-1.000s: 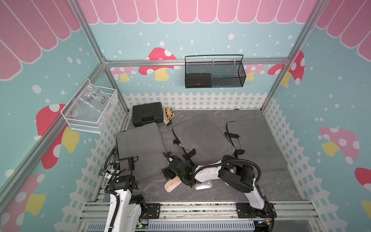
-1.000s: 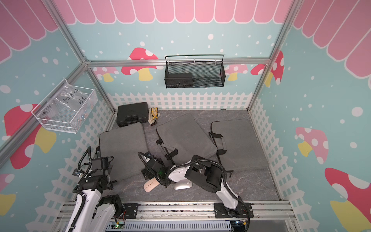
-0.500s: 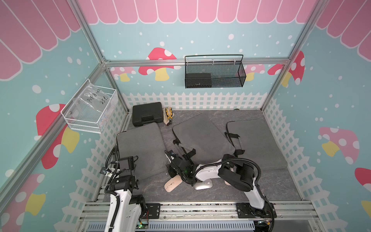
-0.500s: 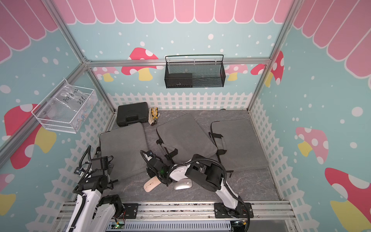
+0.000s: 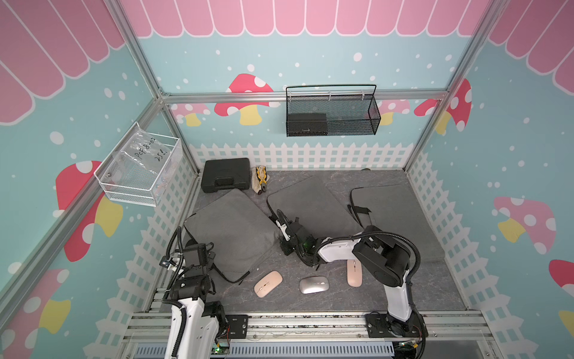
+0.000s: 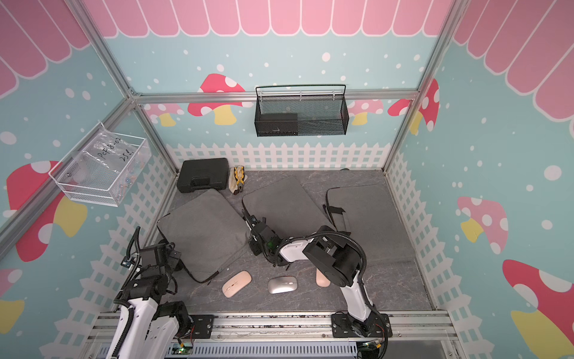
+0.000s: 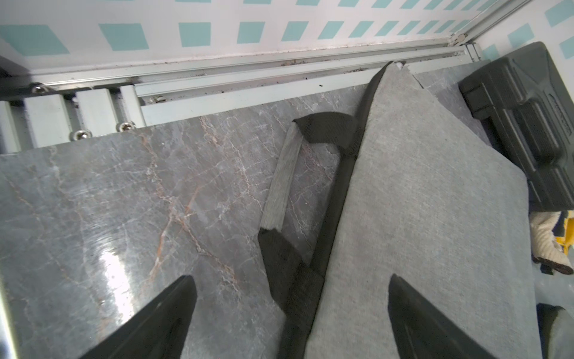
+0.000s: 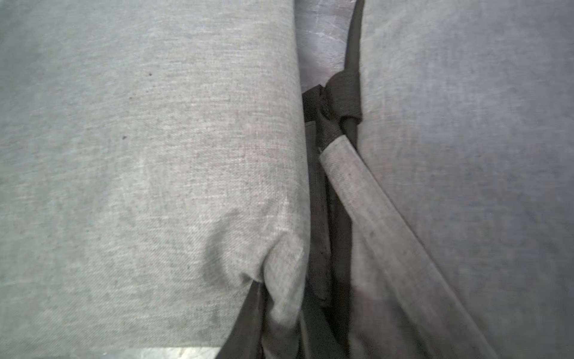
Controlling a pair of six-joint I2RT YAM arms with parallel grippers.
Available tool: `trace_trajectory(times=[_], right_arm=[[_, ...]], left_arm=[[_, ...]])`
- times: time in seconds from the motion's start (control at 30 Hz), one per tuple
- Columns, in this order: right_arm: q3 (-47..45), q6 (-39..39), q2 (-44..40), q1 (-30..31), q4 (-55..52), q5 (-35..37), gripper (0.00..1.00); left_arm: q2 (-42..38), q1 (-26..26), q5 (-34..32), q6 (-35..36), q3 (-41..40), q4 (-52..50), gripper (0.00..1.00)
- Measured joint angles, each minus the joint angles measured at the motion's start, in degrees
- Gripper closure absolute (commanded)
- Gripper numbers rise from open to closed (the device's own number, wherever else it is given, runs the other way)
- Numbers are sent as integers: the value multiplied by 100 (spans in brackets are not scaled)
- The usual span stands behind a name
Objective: Put the mouse into the laptop bag
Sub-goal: Adjust the zippered laptop bag at the center of the board.
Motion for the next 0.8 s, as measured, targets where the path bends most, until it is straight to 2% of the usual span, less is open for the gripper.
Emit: trace_trajectory(times=[0.13,0.3,0.53,0.67,0.8], right_arm=[[142,-118,2,-181,-208,-125,79],[426,-243,13,-308,-621,-59,71],[636,-234,-81,-415,-920,223,40],[46,-83,-999,-256,-894,472,33],[-754,201,-2221,457,-579,780,31]], left_arm=[[273,4,284,136,-4,197,1],[675,7,1032,341,-4,358,1],[568,7,1384,398,-83,363,1],[481,7,1711,323,-262,385,1],[348,7,2131,186,-540,483,1]])
